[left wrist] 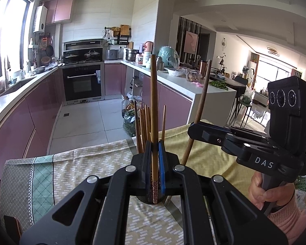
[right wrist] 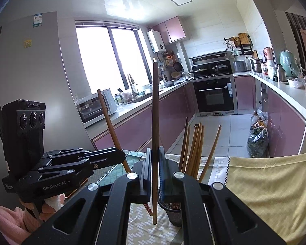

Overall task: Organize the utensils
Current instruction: 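Lower both held chopsticks down into the mesh cup among the others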

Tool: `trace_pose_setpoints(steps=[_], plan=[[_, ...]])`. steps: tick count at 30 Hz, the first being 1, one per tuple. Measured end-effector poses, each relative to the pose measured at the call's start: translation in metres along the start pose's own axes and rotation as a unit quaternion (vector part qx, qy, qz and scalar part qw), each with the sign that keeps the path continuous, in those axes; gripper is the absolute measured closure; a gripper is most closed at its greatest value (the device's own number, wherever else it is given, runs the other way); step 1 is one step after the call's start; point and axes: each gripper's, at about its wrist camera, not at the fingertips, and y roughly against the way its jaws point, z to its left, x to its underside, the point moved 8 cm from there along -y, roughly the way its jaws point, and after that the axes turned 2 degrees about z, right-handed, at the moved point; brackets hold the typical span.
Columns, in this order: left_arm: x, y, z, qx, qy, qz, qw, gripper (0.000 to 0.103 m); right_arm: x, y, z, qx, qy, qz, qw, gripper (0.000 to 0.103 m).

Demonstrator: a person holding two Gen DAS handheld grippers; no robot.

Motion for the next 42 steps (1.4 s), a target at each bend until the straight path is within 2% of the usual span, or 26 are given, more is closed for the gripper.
trace_pose_setpoints(steps=[42], plan=[[-0.029, 0.001, -0.010, -0.006, -0.007, -0.023, 0.9997, 0.096, -0.013, 0.000, 0.000, 0.009, 0.003, -0.012, 1.000, 0.097]])
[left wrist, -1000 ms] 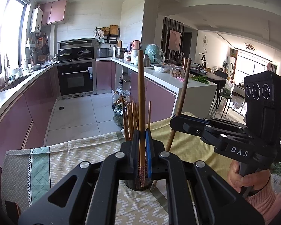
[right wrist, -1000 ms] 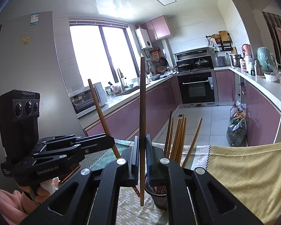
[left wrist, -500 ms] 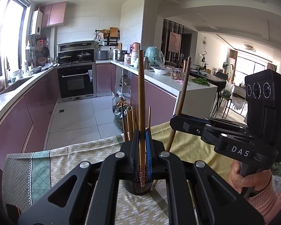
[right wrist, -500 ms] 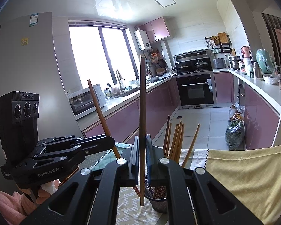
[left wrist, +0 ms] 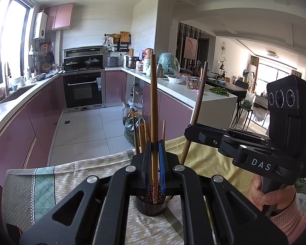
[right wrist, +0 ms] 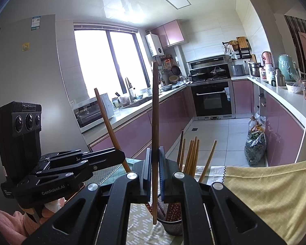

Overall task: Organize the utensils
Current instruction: 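Lower both held chopsticks down into the mesh cup among the others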

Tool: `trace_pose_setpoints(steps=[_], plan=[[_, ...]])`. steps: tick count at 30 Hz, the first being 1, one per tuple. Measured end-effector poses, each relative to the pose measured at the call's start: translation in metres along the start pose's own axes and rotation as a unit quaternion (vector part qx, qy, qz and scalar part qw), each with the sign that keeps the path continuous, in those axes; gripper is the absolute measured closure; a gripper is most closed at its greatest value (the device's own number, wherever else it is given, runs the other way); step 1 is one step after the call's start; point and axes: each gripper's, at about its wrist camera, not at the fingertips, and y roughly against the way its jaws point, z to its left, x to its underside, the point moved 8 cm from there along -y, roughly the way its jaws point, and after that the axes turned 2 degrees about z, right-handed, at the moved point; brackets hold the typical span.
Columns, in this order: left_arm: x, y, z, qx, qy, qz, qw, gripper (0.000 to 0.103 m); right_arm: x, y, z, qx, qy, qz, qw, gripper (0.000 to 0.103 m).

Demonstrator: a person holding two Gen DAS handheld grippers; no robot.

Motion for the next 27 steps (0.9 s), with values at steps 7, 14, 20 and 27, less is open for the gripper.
trace_pose_setpoints(steps=[7, 14, 20, 27], plan=[[0.0002, 0.0002, 0.0016, -0.001, 0.001, 0.001, 1.0000, 0.096, -0.0018, 0.0017, -0.0010, 0.003, -0.001, -0.001, 1.000, 0.097], [-0.0009, -0.0008, 0.0027, -0.001, 0.002, 0.000, 1.0000, 0.096, -0.0045, 0.0028, -0.0048, 0.006, -0.006, -0.003, 1.000, 0.097], [-0.0016, -0.0033, 0.0041, -0.001, 0.003, 0.003, 1.0000, 0.096, -0.0064, 0.0026, -0.0034, 0.010, -0.007, -0.005, 1.000, 0.097], [0.0003, -0.0068, 0.0061, 0.000, 0.005, 0.007, 1.0000, 0.096, -0.0076, -0.0009, -0.0033, 0.013, -0.011, -0.004, 1.000, 0.097]])
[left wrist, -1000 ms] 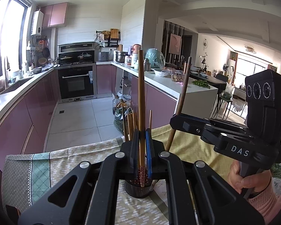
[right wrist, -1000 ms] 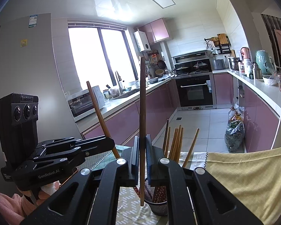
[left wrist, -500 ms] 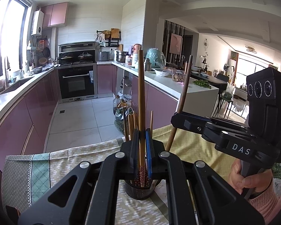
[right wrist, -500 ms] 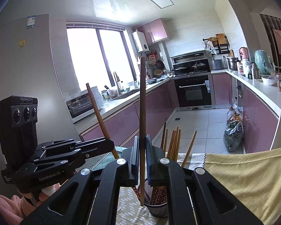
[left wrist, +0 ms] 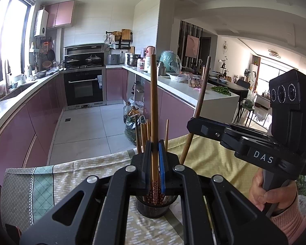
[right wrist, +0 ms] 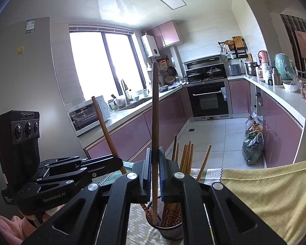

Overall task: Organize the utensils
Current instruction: 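Lower both held chopsticks down into the mesh cup among the others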

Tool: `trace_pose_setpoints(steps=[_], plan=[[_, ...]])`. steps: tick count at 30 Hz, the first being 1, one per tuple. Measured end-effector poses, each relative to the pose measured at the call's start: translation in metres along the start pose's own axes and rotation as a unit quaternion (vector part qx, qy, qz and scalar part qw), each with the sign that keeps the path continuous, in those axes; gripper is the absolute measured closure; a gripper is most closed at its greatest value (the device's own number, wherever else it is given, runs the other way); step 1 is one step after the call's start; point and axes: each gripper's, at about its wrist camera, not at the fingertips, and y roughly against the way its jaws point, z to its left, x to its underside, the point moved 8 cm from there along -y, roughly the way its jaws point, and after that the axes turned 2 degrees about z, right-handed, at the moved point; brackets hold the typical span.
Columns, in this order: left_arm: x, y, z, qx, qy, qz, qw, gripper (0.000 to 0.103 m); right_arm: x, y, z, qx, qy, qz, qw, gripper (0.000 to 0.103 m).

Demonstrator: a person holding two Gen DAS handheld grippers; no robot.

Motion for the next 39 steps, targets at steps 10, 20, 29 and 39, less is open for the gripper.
trace_pose_setpoints(steps=[10, 20, 29, 39], plan=[[0.000, -0.001, 0.000, 0.001, 0.001, 0.002, 1.0000, 0.096, 0.000, -0.008, -0.002, 0.004, -0.004, 0.004, 1.000, 0.097], [0.001, -0.003, 0.002, 0.001, 0.002, 0.005, 1.0000, 0.096, 0.001, -0.009, -0.005, 0.007, -0.005, 0.006, 1.000, 0.097], [0.003, -0.008, 0.002, -0.002, 0.003, 0.011, 0.9999, 0.096, 0.005, -0.014, -0.011, 0.009, -0.009, 0.010, 1.000, 0.097], [0.004, -0.012, -0.001, -0.001, 0.003, 0.018, 0.9998, 0.096, 0.007, -0.021, -0.011, 0.009, -0.013, 0.017, 1.000, 0.097]])
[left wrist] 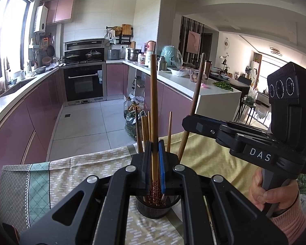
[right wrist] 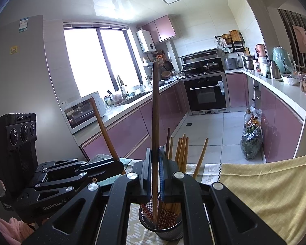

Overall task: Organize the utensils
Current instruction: 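Lower both held chopsticks down into the mesh cup among the others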

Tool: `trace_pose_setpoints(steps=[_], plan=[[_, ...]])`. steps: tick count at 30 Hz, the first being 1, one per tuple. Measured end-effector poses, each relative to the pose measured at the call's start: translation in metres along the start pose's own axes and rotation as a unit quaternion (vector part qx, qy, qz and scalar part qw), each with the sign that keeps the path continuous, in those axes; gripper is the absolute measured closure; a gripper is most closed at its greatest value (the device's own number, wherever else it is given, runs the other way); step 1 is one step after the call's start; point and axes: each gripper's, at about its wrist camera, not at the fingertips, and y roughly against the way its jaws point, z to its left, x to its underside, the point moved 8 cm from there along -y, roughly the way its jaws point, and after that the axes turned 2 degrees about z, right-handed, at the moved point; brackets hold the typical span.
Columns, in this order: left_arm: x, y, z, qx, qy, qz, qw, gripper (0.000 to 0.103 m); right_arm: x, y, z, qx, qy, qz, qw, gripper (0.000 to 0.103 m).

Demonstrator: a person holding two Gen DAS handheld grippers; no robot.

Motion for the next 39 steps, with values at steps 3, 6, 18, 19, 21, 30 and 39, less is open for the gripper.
trace_pose_setpoints(steps=[3, 6, 18, 19, 21, 30, 39], plan=[[0.000, -0.001, 0.001, 0.000, 0.000, 0.002, 1.0000, 0.096, 0.001, -0.002, 0.000, 0.000, -0.001, 0.002, 1.000, 0.097], [0.001, -0.002, 0.002, -0.001, 0.001, 0.005, 1.0000, 0.096, 0.002, -0.002, -0.001, 0.000, -0.001, 0.005, 1.000, 0.097], [0.001, -0.006, 0.000, -0.002, 0.000, 0.013, 0.9999, 0.096, 0.002, -0.007, 0.001, 0.001, -0.004, 0.012, 1.000, 0.097], [0.000, -0.006, 0.000, -0.002, 0.000, 0.013, 0.9999, 0.096, 0.002, -0.007, 0.000, 0.001, -0.005, 0.012, 1.000, 0.097], [0.000, -0.006, 0.001, -0.002, 0.000, 0.014, 0.9999, 0.096, 0.001, -0.006, -0.001, 0.001, -0.006, 0.013, 1.000, 0.097], [0.002, -0.011, 0.003, -0.003, 0.002, 0.021, 0.9998, 0.096, 0.003, -0.008, -0.003, 0.001, -0.008, 0.017, 1.000, 0.097], [0.006, -0.017, 0.007, -0.004, 0.000, 0.025, 0.9997, 0.096, 0.008, -0.012, -0.005, 0.001, -0.011, 0.021, 1.000, 0.097]])
